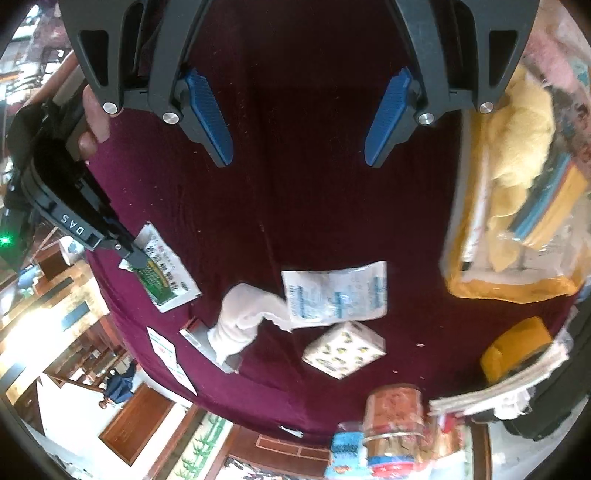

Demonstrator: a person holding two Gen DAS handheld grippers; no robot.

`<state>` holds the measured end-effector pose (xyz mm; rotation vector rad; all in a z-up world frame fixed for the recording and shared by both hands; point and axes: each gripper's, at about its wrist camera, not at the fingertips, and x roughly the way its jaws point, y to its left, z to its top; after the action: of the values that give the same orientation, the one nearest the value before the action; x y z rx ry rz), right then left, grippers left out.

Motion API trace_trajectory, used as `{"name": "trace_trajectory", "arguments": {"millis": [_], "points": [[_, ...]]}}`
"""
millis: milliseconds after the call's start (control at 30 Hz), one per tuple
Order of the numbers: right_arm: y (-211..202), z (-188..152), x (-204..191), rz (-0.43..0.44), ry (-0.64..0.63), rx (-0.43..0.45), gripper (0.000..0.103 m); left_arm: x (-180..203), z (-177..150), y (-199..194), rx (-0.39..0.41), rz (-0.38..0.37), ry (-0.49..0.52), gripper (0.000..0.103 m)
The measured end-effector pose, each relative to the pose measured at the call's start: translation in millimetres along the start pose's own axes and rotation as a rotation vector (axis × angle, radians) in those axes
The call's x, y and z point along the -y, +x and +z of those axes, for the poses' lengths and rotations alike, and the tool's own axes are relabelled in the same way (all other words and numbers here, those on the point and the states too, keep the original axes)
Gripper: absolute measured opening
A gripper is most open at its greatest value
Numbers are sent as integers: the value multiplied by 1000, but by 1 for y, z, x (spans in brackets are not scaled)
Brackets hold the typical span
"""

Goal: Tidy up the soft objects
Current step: 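Grasp the white desiccant packet with the left gripper while the right holds the green packet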

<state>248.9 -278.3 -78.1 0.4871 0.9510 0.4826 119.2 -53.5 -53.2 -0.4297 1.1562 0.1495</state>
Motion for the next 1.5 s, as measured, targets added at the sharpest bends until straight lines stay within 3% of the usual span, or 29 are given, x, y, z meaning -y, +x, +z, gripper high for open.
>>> {"name": "trace_trajectory", "arguments": {"millis": [200, 633, 900, 1000, 1233, 1500], "points": [[0, 0, 2, 0, 10, -2, 10, -3, 16, 16, -41, 5, -13, 77], [-4, 1, 4, 5, 30, 13, 10, -13, 62, 28, -25, 29, -43, 77], [-3, 1, 4, 4, 27, 7, 10, -20, 94, 50, -32, 82, -94, 77], [-2, 1, 4, 2, 27, 6, 10, -19, 100, 59, -35, 94, -103, 83], [-1, 1, 4, 2, 29, -1, 10, -15, 104, 79, -27, 215, -54, 91], [0, 0, 4, 1, 29, -3, 10, -20, 105, 79, -21, 207, -12, 88]]}}
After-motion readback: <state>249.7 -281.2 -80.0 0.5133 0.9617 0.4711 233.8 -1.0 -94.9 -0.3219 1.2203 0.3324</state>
